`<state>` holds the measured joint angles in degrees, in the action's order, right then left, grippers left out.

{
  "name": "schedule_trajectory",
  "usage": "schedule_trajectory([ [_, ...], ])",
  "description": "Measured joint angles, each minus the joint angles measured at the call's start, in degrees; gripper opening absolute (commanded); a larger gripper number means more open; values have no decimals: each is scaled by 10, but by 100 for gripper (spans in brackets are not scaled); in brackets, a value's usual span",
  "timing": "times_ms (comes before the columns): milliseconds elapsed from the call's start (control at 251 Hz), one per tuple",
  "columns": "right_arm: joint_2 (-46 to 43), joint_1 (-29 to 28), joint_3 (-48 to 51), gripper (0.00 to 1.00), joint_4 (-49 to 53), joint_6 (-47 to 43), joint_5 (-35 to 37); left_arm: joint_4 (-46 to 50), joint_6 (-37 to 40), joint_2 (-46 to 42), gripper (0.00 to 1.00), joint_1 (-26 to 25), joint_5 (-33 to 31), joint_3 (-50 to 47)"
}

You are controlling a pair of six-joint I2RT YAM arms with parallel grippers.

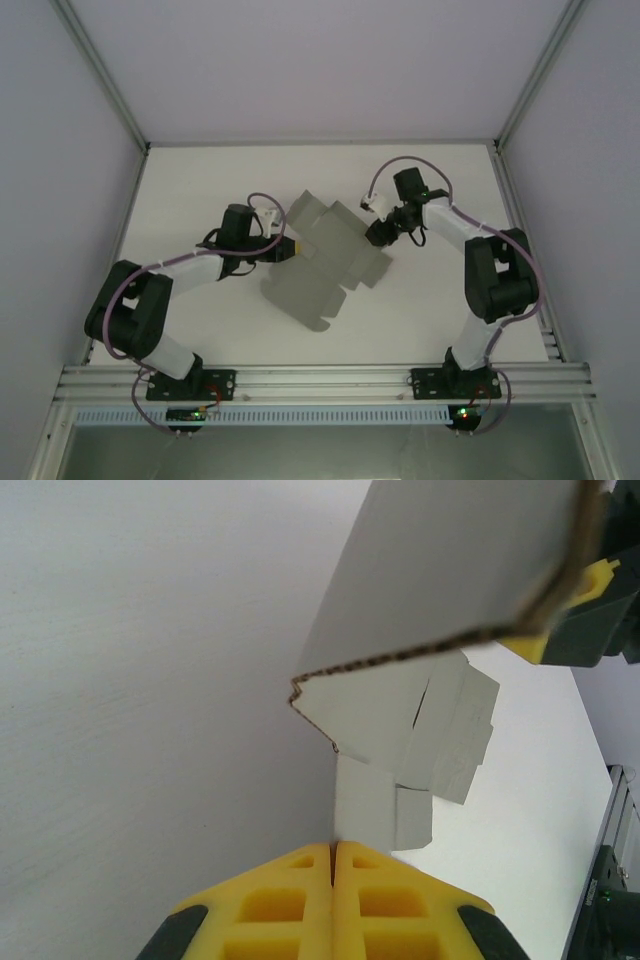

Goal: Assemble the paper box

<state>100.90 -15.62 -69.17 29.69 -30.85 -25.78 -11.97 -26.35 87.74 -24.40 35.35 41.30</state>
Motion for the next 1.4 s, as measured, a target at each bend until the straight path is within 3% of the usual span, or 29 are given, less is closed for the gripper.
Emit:
schedule_trajectory([
  [96, 0, -1, 0, 0, 5, -4, -2, 2, 0, 0, 0, 0, 0, 0],
  [176, 0, -2, 0, 0, 5, -9, -1, 2, 0, 0, 0, 0, 0, 0],
  [299, -15, -16, 10, 0, -11, -11, 32, 5, -2, 0, 51, 0, -11, -1],
  [339, -30, -29, 26, 0, -27, -11, 69, 9, -1, 0, 73, 0, -17, -1],
  [423, -71, -72, 70, 0, -73, -16, 174, 19, -5, -1, 100, 0, -33, -1],
  [599, -129, -162, 135, 0, -177, -71, 370, 77, -4, -49, 100, 0, -87, 3],
  [790, -165, -216, 192, 0, -304, -186, 505, 174, 4, -131, 100, 16, -187, 38],
  [1102, -161, -252, 229, 0, -482, -379, 582, 215, 0, -170, 100, 126, -259, 49],
  [1257, -130, -262, 262, 0, -608, -464, 597, 207, 0, -63, 100, 152, -261, 82],
  [1401, -88, -270, 287, 0, -682, -507, 602, 175, 14, 35, 97, 152, -221, 115],
])
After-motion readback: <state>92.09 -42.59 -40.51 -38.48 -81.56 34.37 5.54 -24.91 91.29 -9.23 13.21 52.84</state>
